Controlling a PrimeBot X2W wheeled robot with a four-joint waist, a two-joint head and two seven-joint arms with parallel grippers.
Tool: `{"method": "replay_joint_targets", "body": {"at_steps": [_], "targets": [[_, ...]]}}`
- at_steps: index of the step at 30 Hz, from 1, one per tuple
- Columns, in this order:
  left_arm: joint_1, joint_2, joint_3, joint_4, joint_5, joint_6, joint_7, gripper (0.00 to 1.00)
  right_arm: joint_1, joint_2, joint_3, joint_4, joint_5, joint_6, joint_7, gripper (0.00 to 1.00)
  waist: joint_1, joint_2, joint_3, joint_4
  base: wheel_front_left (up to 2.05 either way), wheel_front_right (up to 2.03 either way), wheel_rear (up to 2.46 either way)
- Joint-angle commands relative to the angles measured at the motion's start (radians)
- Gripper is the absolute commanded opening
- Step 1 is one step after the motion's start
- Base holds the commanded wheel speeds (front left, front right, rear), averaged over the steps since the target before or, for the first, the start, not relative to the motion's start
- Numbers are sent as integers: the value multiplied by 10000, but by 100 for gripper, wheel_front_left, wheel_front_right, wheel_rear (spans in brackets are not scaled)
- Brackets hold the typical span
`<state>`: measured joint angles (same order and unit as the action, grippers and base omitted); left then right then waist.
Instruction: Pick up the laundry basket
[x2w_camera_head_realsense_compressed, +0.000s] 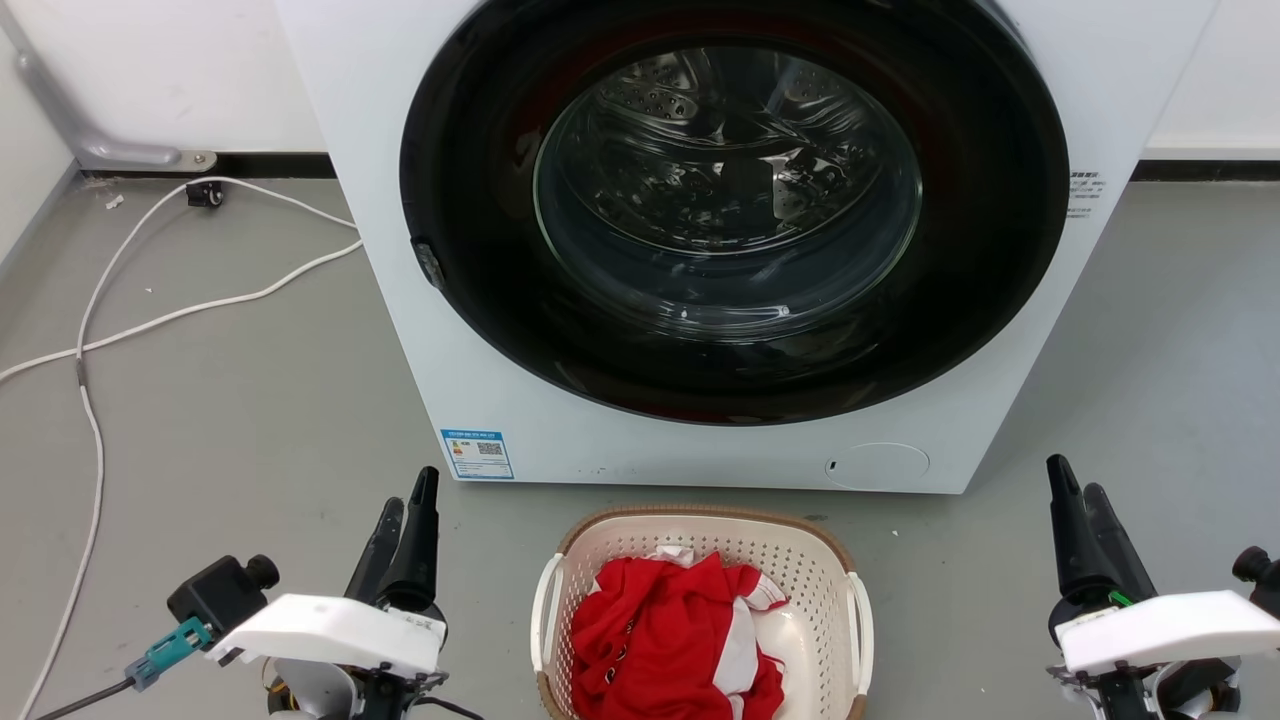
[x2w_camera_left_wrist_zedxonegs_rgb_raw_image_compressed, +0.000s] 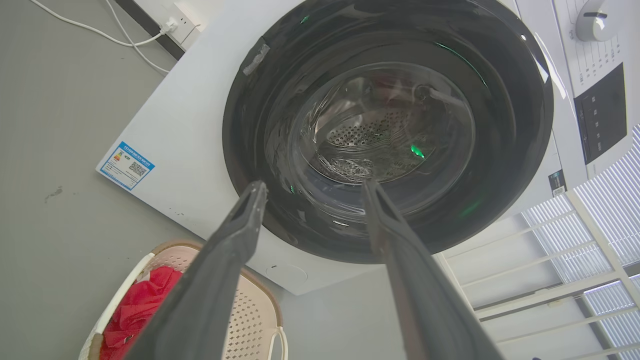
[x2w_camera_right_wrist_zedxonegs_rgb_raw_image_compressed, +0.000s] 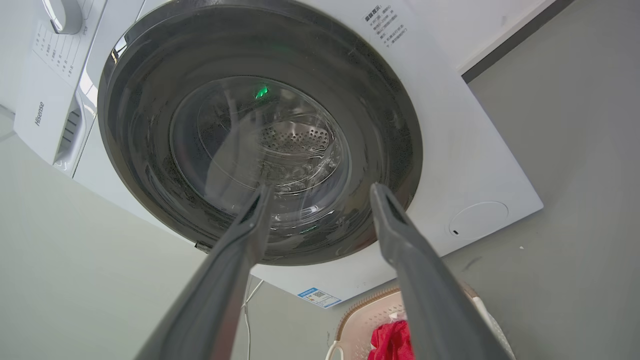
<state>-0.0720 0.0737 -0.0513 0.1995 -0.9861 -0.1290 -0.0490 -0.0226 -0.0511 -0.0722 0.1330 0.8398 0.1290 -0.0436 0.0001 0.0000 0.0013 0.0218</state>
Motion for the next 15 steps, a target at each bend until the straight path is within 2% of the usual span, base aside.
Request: {"method": "replay_joint_targets", "body": {"at_steps": [1, 15], "targets": [[-282, 79, -52, -170, 426, -11, -107, 100, -49, -21, 24, -228, -459, 11, -60, 100, 0, 0, -1, 12, 0, 0, 0], [-393, 131, -328, -186, 2558, -15, -563, 100, 92, -6, 55, -569, -2777, 14, -74, 100, 0, 0, 43, 105, 0, 0, 0]]}}
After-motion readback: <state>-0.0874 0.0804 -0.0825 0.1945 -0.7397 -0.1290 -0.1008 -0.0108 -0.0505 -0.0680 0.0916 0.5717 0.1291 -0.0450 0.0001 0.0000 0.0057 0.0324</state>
